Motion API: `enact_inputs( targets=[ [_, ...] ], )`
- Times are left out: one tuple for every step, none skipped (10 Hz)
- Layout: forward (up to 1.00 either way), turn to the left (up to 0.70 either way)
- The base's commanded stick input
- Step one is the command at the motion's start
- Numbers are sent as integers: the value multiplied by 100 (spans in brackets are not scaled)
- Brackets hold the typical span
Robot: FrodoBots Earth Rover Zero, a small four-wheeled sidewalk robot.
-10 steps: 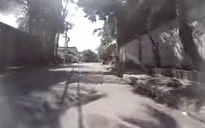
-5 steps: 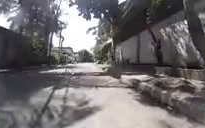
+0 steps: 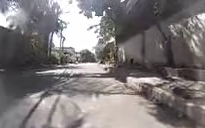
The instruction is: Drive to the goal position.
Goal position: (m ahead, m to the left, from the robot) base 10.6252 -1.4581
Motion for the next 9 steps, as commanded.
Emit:
enact_inputs(
  targets=[
    [100, 0],
    [100, 0],
    [100, 0],
    [100, 18],
    [100, 38],
    [100, 18],
    [100, 0],
    [100, 0],
    [100, 0]
  ],
)
